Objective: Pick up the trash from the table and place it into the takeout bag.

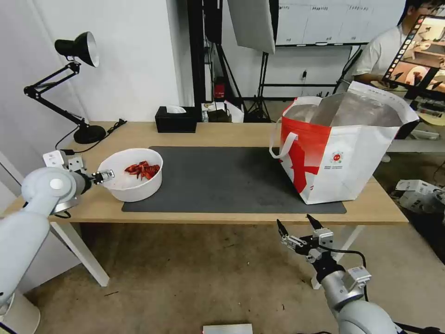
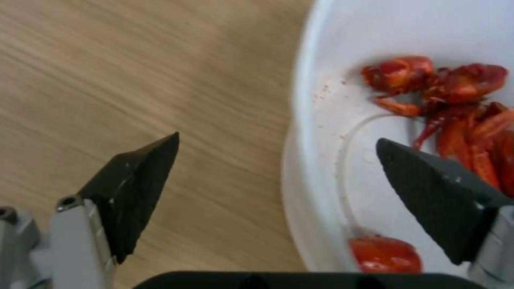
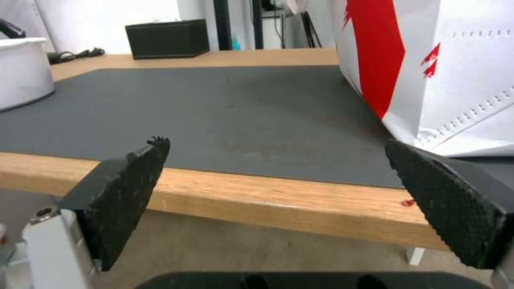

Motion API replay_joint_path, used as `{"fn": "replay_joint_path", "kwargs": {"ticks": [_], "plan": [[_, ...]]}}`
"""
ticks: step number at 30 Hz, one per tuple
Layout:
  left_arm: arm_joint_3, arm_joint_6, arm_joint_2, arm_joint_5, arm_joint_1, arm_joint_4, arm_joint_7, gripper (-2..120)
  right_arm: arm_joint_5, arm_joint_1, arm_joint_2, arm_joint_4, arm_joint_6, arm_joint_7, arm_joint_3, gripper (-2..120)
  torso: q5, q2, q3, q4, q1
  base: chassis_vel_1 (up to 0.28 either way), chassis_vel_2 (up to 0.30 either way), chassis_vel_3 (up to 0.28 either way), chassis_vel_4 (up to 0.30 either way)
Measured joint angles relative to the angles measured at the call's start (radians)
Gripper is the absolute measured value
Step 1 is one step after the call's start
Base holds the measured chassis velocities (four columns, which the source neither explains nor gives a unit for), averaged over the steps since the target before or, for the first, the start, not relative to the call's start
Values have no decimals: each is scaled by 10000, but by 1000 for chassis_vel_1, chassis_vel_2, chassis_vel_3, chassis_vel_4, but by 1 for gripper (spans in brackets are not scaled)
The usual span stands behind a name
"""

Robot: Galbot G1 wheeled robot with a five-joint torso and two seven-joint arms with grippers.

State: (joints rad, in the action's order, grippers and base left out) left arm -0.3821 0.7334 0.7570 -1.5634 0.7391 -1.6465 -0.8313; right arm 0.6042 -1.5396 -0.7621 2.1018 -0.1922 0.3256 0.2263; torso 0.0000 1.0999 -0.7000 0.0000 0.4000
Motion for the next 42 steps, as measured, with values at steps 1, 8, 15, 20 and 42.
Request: {"fn": "replay_joint_path", "kwargs": {"ticks": [1,8,15,20,42], "plan": [[-33,-50,7,-123,1,1,-1,91,0,0,0,0,0,0,0,100,0,0,0,0,0,0,0,0,0],[-163,-220,-20,-228,44,22,0,70,0,0,0,0,0,0,0,100,0,0,0,0,0,0,0,0,0],[-279,-317,-20,-235,171,-33,48,41,0,1,0,0,0,0,0,100,0,2,0,1,0,0,0,0,0],[-292,-416,35,-238,204,-88,85,28,0,0,0,0,0,0,0,100,0,2,0,-1,0,0,0,0,0],[109,-1685,-169,-235,-893,-1463,1665,0,0,1,0,1,-1,0,0,100,2,2,1,0,0,0,0,0,0]]}}
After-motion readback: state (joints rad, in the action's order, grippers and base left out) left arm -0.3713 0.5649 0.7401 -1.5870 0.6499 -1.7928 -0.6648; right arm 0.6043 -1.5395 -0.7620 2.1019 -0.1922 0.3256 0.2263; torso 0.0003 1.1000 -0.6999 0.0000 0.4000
